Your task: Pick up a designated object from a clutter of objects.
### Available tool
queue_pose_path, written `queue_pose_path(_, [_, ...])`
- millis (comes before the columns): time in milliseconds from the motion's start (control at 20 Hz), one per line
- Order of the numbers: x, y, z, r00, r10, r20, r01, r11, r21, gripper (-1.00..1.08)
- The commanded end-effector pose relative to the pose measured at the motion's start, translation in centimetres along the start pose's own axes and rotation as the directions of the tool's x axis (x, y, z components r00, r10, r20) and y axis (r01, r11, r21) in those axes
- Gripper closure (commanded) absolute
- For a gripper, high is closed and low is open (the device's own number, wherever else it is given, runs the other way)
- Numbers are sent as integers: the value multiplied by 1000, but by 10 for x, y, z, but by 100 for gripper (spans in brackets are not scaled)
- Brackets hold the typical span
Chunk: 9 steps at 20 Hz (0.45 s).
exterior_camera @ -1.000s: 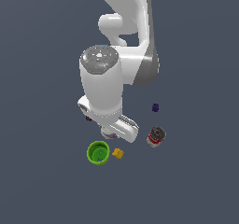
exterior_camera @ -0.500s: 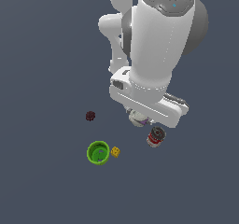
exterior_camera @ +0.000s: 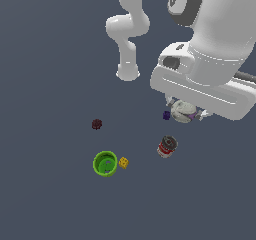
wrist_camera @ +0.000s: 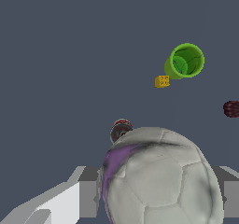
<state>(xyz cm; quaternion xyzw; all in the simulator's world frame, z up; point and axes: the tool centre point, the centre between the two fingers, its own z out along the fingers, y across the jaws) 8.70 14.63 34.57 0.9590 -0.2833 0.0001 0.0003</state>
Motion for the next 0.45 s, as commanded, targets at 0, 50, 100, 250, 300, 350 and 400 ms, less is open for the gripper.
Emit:
queue_pose_path(0, [-6, -10, -10, 1000, 2, 0, -2, 1000, 0, 108])
queue_pose_path(50, [-8, -13, -12, 1000, 2, 0, -2, 1000, 0, 108])
queue_pose_path(100, [-9, -15, -15, 1000, 2, 0, -2, 1000, 0, 108])
queue_pose_path(250, [-12, -20, -19, 1000, 2, 0, -2, 1000, 0, 108])
queue_pose_path(300, [-12, -20, -19, 1000, 2, 0, -2, 1000, 0, 108])
queue_pose_path(350, [-12, -21, -20, 1000, 2, 0, -2, 1000, 0, 108])
queue_pose_path(400, [-13, -21, -20, 1000, 2, 0, -2, 1000, 0, 108])
